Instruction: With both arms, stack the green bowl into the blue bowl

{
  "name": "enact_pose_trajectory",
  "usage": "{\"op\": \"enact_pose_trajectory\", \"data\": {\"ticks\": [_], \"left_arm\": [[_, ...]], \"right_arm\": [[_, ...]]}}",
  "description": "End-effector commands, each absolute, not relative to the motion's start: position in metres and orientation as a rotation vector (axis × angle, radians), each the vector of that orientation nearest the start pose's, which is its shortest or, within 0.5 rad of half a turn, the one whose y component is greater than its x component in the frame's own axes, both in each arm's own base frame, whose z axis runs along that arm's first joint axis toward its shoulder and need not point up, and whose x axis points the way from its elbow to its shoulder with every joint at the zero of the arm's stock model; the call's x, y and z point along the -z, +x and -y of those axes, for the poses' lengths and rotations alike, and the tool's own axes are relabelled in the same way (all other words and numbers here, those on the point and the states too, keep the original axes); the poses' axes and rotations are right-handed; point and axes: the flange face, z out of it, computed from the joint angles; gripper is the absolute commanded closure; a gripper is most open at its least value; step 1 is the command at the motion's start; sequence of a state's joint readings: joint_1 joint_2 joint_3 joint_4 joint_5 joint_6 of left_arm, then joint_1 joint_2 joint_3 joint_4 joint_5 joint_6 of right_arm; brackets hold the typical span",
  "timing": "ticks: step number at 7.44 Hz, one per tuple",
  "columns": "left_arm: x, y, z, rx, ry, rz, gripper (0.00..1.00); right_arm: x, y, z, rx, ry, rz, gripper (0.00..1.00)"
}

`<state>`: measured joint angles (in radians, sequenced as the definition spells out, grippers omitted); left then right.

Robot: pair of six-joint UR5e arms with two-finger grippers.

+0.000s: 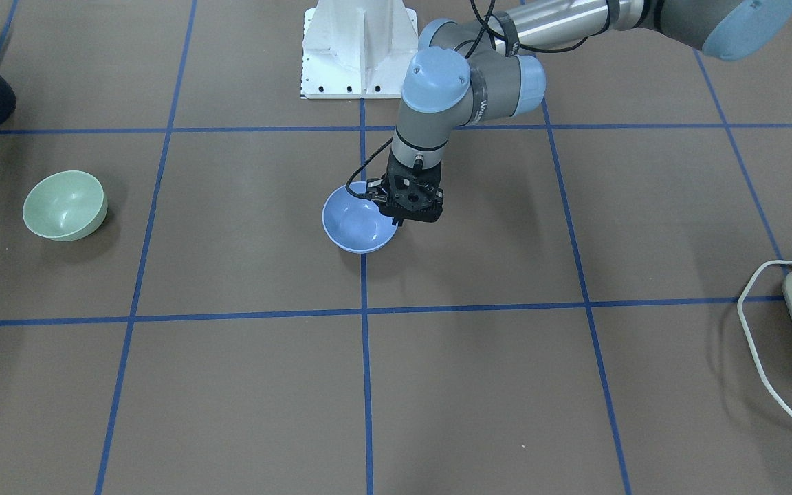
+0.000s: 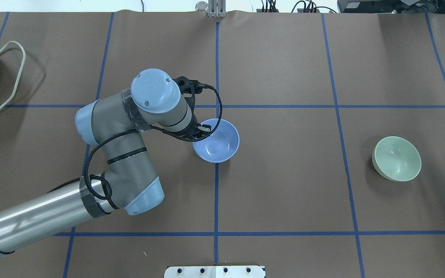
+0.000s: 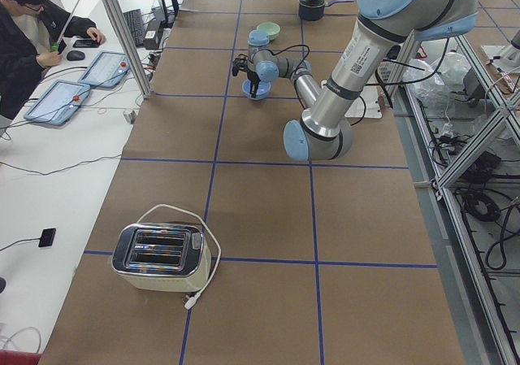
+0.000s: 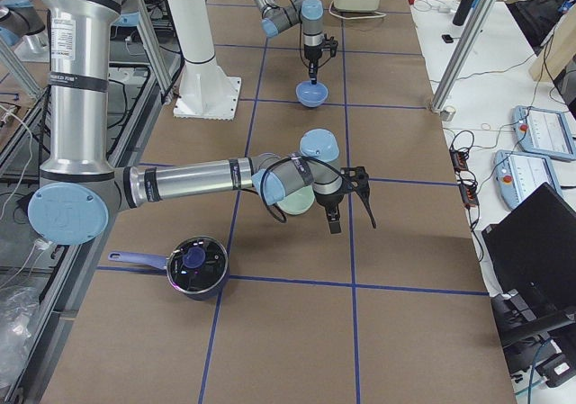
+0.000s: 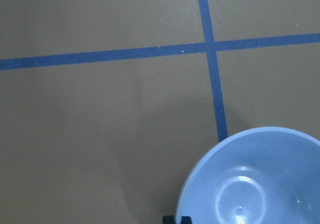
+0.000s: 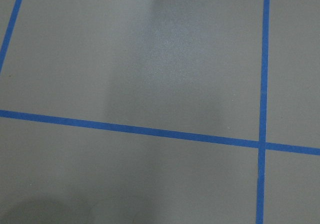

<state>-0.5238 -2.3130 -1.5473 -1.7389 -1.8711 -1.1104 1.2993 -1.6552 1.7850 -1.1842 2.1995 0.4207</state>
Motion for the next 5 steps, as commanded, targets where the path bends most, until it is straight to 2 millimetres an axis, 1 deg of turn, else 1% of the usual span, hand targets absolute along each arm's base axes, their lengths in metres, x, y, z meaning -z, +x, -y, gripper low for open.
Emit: {"op": "enact_pose_trajectory", "data": {"ticks": [1,2,3,4,5], "left_arm": [[-0.203,0.578,0.444,-0.082,0.171,-0.900,1.00],[-0.204,0.578,0.444,-0.081,0.170,-0.898,0.86],[-0.203,0.577,0.444,-0.083,0.175,-0.898,0.49],[-0.204,0.573,0.447,-0.070,0.212,-0.886,0.02],[-0.191,0.562,0.445,-0.068,0.240,-0.905,0.01]], "right_arm": [[-0.557,-0.057,0.482,0.020,0.259,0.747,0.00],[-0.557,-0.057,0.482,0.020,0.259,0.747,0.00],[-0.557,-0.057,0.482,0.020,0.259,0.747,0.00],[-0.556,-0.057,0.482,0.022,0.261,0.748,0.00],[-0.554,-0.057,0.482,0.024,0.264,0.752,0.00]]}}
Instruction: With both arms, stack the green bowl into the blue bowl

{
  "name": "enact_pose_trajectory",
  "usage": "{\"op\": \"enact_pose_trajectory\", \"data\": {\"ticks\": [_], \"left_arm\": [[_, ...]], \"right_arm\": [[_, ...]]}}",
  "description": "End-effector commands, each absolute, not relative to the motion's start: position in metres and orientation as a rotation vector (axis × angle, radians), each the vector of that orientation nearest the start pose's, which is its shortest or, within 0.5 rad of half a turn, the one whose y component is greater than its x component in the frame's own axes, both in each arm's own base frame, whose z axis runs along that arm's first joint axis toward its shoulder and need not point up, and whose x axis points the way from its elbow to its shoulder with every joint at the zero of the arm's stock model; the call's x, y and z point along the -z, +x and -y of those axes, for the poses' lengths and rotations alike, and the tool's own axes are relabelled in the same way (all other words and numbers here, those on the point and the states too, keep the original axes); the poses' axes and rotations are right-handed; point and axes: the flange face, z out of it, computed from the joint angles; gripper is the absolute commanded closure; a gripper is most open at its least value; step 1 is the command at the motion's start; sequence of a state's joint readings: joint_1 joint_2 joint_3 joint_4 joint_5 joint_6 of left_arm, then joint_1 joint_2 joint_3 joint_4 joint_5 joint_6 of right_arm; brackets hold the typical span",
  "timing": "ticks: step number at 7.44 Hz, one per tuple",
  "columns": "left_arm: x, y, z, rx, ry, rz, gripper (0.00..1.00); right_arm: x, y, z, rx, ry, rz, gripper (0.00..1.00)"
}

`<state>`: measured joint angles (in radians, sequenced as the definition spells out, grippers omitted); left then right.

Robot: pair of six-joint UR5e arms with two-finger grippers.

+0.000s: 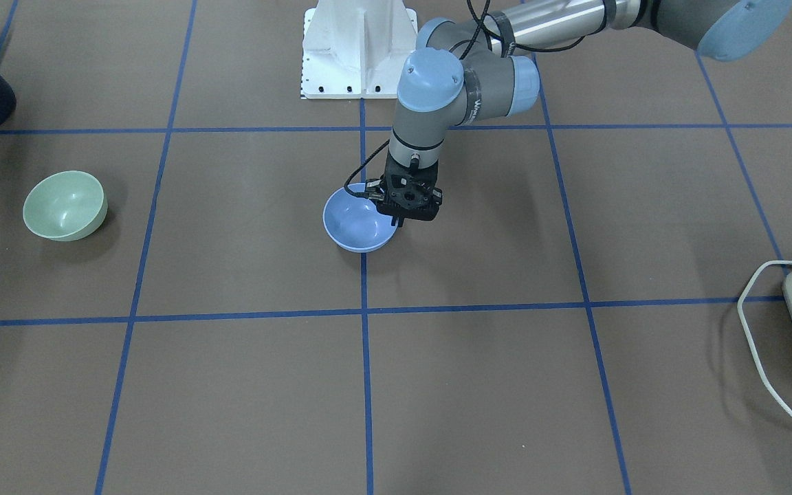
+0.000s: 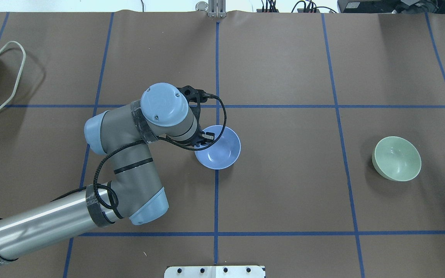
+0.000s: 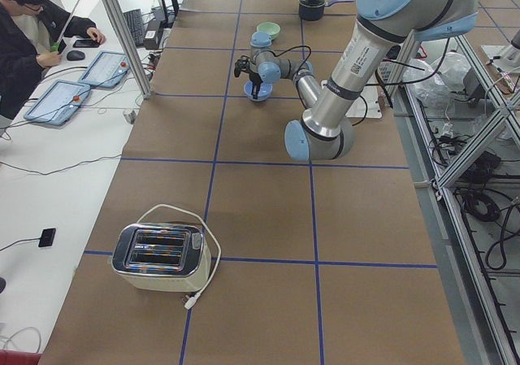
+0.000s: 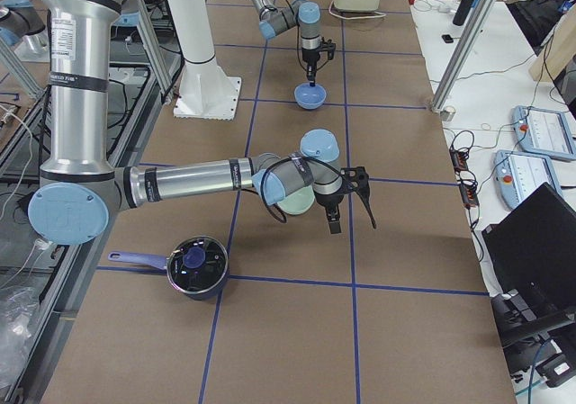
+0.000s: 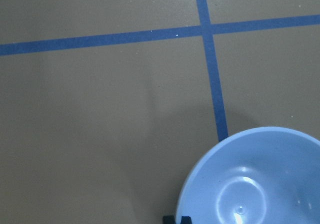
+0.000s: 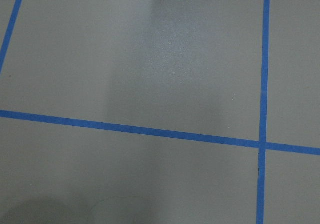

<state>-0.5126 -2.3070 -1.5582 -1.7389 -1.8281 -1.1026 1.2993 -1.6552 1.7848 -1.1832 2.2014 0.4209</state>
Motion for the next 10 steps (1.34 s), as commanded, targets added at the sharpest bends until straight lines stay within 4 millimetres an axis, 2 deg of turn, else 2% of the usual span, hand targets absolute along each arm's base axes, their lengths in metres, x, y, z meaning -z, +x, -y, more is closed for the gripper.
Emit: {"op": "enact_pose_trajectory", "data": {"ticks": [1,2,3,4,5,6,7,9,10], "left_arm": [[-0.182,0.535,0.445,-0.090,0.251,-0.913,0.01],[-0.185,0.483,0.460,-0.128,0.236,-0.893,0.01],[-0.196,0.424,0.458,-0.170,0.249,-0.865,0.01],[-0.210,0.364,0.472,-0.191,0.258,-0.828,0.01],[-0.232,0.309,0.494,-0.237,0.267,-0.793,0.01],[-0.271,0.238,0.521,-0.295,0.289,-0.767,0.01],[-0.309,0.166,0.540,-0.301,0.300,-0.741,0.02],[-0.371,0.018,0.560,-0.385,0.276,-0.621,0.01],[-0.410,-0.033,0.567,-0.490,0.237,-0.588,0.01]], "right_arm": [[-0.552,-0.057,0.481,0.025,0.264,0.757,0.00],[-0.549,-0.060,0.480,0.032,0.259,0.774,0.00],[-0.548,-0.067,0.477,0.052,0.235,0.818,0.00],[-0.540,-0.077,0.471,0.066,0.223,0.852,0.00],[-0.531,-0.096,0.462,0.029,0.209,0.886,0.00],[-0.536,-0.121,0.444,0.018,0.198,0.906,0.00],[-0.547,-0.139,0.424,0.033,0.192,0.884,0.00],[-0.557,-0.155,0.395,0.073,0.171,0.838,0.00],[-0.560,-0.166,0.387,0.099,0.164,0.822,0.00]]}}
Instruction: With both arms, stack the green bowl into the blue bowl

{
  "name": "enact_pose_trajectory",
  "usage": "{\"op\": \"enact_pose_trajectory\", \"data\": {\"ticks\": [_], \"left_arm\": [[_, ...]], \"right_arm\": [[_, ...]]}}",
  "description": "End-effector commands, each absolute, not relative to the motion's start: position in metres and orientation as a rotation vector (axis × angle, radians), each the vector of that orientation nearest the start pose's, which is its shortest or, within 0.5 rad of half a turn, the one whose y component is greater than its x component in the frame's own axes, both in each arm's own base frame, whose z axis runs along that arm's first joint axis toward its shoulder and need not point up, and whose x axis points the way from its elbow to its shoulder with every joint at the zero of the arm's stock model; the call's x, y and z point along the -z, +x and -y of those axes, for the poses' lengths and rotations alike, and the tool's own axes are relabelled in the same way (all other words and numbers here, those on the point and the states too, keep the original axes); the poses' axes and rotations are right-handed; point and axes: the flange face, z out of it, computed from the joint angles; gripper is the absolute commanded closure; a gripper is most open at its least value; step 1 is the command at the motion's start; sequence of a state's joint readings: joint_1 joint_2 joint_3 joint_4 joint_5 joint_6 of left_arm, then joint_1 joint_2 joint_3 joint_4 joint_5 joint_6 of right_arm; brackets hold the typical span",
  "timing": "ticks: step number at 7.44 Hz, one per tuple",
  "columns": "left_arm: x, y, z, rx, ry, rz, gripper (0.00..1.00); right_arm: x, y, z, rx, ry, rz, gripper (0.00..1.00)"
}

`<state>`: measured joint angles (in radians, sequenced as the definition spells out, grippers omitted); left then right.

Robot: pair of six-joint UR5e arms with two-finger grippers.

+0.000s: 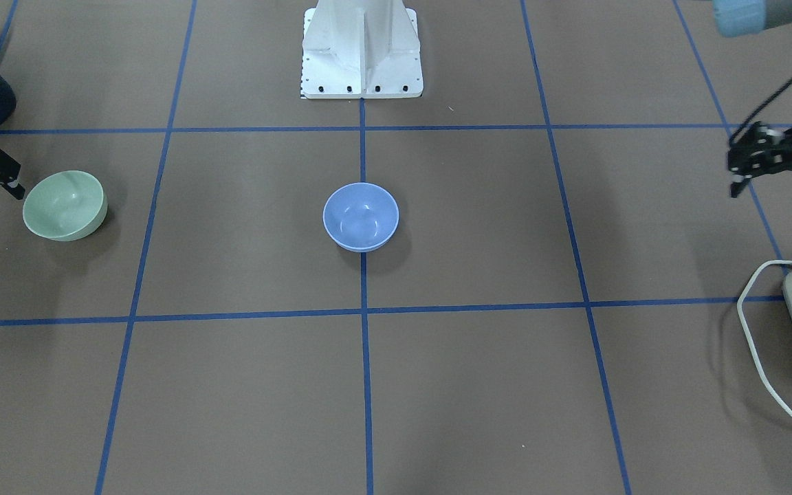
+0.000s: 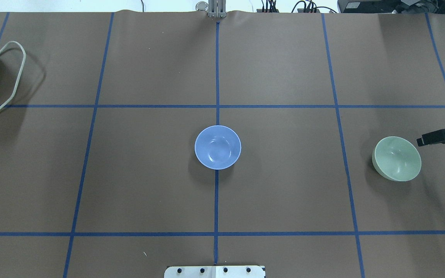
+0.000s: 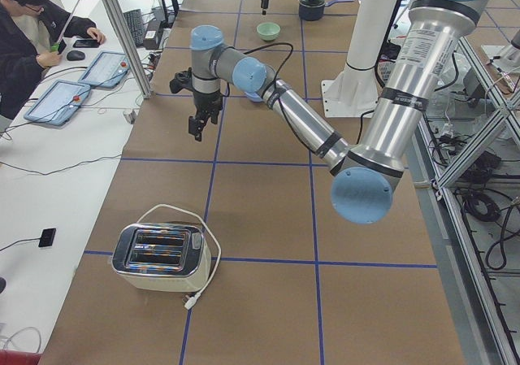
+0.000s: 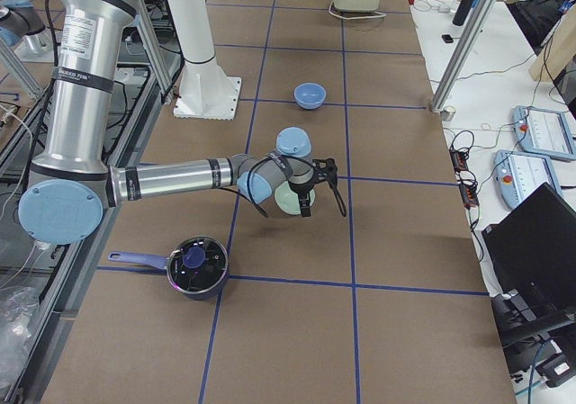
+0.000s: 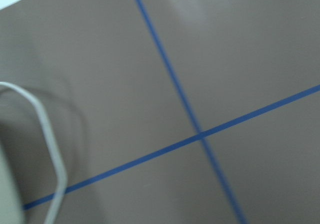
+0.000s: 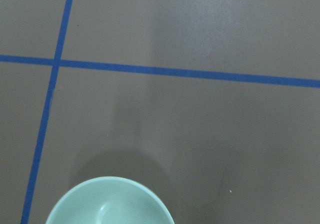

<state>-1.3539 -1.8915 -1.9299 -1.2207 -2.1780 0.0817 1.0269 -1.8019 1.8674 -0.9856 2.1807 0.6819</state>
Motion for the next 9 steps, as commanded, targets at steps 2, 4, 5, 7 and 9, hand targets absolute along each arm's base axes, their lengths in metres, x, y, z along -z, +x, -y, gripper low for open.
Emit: {"op": "enact_pose_trajectory", "data": {"ticks": [2,4,5,7,9], "left_arm": [[-0.501,-0.118,0.558,-0.397,0.087,-0.627,0.02],[-0.555,-0.160,0.514,-0.335,0.134,-0.612,0.01],[-0.562,-0.161,0.509,-0.321,0.121,-0.614,0.02],[-0.577,-0.163,0.496,-0.306,0.100,-0.625,0.02],[-0.581,-0.162,0.492,-0.304,0.094,-0.629,0.01]], "right_arm": [[-0.570,-0.186,0.377,0.140,0.159,0.780,0.01],[-0.578,-0.193,0.380,0.144,0.149,0.770,0.29],[-0.578,-0.198,0.384,0.147,0.146,0.772,0.55],[-0.586,-0.211,0.401,0.146,0.139,0.773,0.64],[-0.581,-0.215,0.406,0.149,0.143,0.781,1.00]]}}
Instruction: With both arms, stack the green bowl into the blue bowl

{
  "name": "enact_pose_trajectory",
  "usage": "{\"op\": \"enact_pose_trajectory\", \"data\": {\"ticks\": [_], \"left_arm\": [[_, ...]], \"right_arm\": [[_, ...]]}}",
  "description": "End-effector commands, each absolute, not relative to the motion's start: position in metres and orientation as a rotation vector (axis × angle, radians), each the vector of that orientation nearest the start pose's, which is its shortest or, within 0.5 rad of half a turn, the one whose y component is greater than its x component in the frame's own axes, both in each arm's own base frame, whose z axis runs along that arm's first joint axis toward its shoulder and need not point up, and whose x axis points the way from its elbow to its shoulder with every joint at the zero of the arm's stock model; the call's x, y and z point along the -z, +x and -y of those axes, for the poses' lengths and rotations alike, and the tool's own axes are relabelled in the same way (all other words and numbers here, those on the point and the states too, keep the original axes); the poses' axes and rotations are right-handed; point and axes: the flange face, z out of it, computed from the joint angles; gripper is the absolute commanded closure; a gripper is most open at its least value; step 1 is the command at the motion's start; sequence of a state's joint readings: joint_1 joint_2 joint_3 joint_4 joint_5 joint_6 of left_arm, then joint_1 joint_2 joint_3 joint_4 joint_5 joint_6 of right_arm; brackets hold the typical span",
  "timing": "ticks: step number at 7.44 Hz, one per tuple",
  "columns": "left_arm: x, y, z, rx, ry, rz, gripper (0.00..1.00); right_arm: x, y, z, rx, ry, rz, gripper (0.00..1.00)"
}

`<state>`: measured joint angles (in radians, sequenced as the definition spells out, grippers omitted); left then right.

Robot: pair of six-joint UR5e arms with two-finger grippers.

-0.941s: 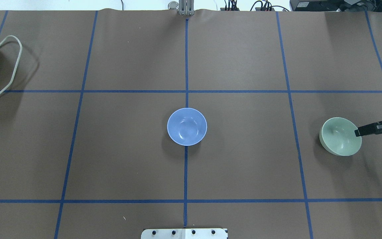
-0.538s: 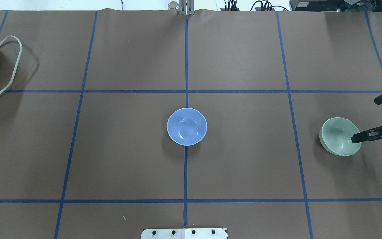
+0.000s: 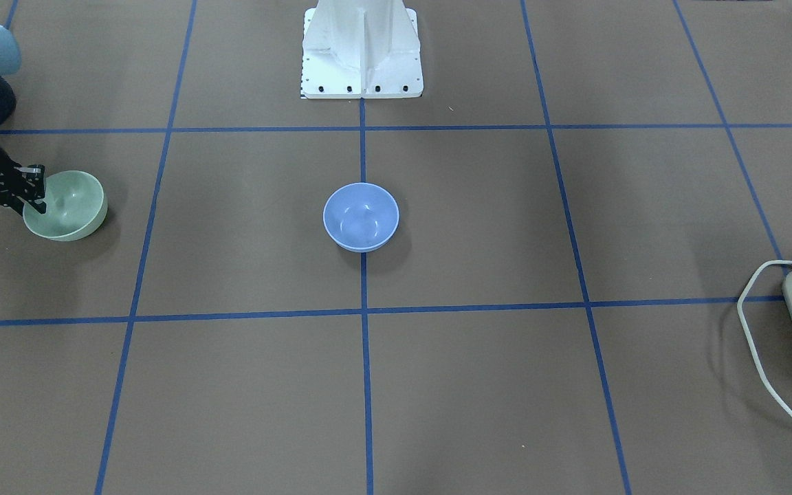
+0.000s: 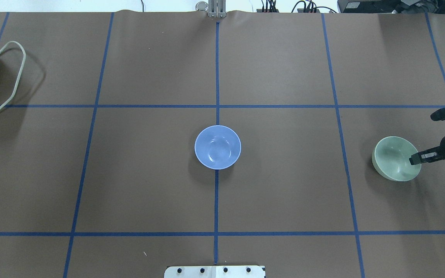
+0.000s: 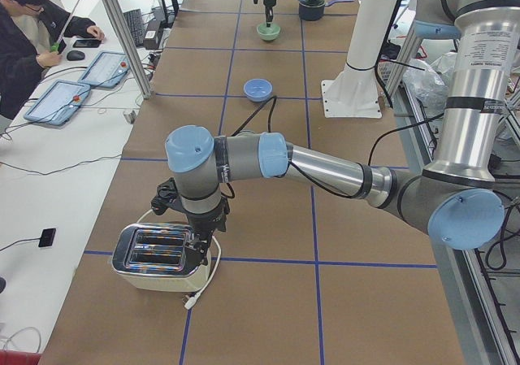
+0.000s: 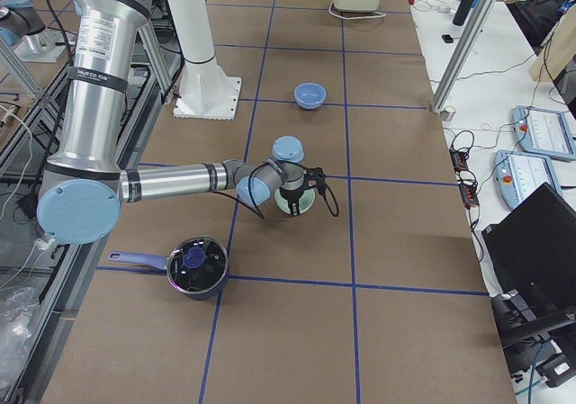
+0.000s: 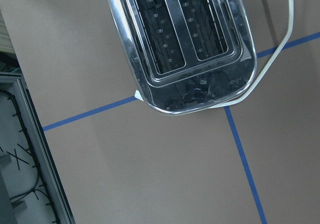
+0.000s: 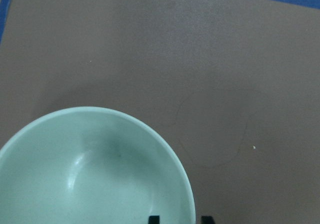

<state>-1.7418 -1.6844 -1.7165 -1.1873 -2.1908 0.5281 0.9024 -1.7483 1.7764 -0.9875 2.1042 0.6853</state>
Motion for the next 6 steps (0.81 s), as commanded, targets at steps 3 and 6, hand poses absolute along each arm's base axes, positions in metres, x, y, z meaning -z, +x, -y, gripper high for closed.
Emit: {"op": "enact_pose_trajectory", "data": {"ticks": [3,6], "left_arm": [[-0.590,-0.160,0.485,-0.296,0.078,-0.635,0.01],[-0.613,-0.145,0.455,-0.099,0.052,-0.755,0.02]], "right_arm": [[-0.569,-0.214,0.409,0.152,0.155,0.804,1.00],[-0.484,-0.233,0.451,0.031,0.147,0.955,1.00]]}}
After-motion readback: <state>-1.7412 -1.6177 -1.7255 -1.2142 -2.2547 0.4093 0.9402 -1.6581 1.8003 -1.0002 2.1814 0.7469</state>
